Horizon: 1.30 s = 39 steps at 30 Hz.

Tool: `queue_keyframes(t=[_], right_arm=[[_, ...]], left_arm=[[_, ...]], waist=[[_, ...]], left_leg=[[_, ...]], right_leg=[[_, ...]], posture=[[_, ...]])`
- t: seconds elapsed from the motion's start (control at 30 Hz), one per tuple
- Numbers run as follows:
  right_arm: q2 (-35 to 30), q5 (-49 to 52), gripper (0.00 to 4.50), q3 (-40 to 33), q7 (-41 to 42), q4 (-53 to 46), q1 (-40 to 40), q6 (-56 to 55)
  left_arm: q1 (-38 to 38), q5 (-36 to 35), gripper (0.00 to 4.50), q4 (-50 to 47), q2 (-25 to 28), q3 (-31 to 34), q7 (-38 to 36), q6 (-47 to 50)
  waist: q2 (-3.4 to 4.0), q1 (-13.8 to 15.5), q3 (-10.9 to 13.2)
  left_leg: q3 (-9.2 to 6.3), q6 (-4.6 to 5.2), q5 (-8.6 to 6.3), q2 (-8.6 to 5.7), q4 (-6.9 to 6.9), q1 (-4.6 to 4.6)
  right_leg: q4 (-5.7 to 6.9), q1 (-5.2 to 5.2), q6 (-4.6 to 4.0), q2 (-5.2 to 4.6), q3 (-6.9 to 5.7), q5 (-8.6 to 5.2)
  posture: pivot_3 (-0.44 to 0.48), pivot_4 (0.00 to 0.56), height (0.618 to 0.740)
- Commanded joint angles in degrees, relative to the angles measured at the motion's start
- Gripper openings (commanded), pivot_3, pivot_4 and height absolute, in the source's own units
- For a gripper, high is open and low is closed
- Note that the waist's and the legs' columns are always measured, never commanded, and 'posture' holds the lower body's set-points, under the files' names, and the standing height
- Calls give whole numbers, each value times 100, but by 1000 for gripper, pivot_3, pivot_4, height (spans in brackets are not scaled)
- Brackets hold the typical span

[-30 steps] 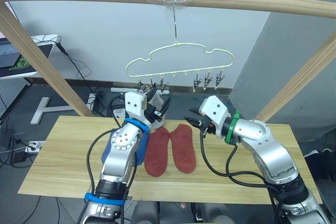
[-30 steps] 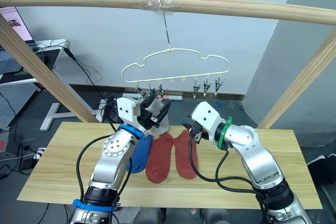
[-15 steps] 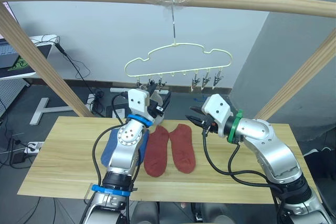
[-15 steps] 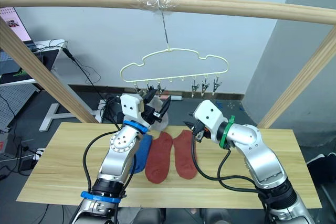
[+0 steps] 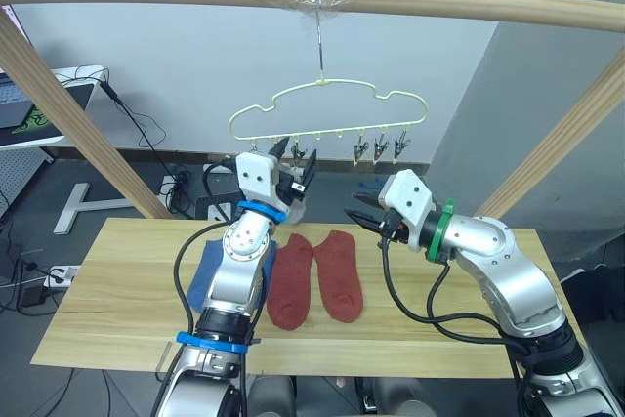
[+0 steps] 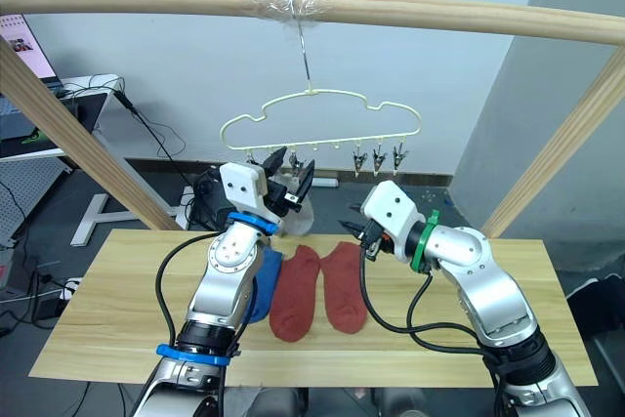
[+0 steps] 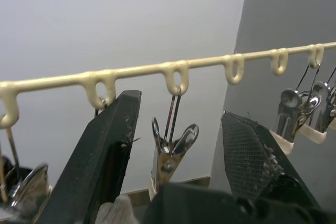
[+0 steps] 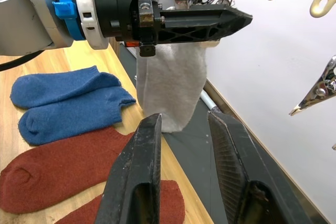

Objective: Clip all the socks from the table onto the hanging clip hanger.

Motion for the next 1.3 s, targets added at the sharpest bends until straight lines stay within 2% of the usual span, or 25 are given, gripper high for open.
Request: queue_keyframes(t=[0.03,0.47,0.7,0.83,1.13,1.3], right_arm=[[-33,61,1409,-125,-16,-79,-101,-133],[27,110,1409,-132,-62,-71,-85,-91],[35,130,1409,-130,-56,-90,-56,-91],[26,136,1409,-137,-56,-106,-28,-76],[16,154,1409,-133,-47,-136,-18,-62],[23,167,1409,-129,-35,-132,-34,-67]], left_arm=[[-126,73,2829,-55,-31,-30,79,-71],[-121,122,2829,-53,27,-138,-21,280],[-18,215,2829,-172,43,-151,33,163],[243,-99,2829,-528,-9,-70,-132,-103],[939,-76,2829,-1078,280,-80,-334,263],[1036,-10,2829,-1032,290,-113,-326,351]], waist=[[0,-5,0],[0,-8,0],[0,-9,0],[0,-11,0],[2,-25,-1],[2,-18,-1]], left_leg=[[0,0,0,0,0,0],[0,0,0,0,0,0],[0,0,0,0,0,0],[0,0,0,1,0,0],[0,0,0,1,1,1],[-1,1,0,1,4,1]], right_leg=[[0,0,0,0,0,0],[0,0,0,0,0,0],[0,0,0,0,0,1],[0,0,0,-1,1,0],[1,0,-1,0,2,1],[1,1,0,0,0,2]], posture=[[-74,130,705],[-75,130,705],[-74,130,705],[-75,132,705],[-71,137,705],[-67,140,705]])
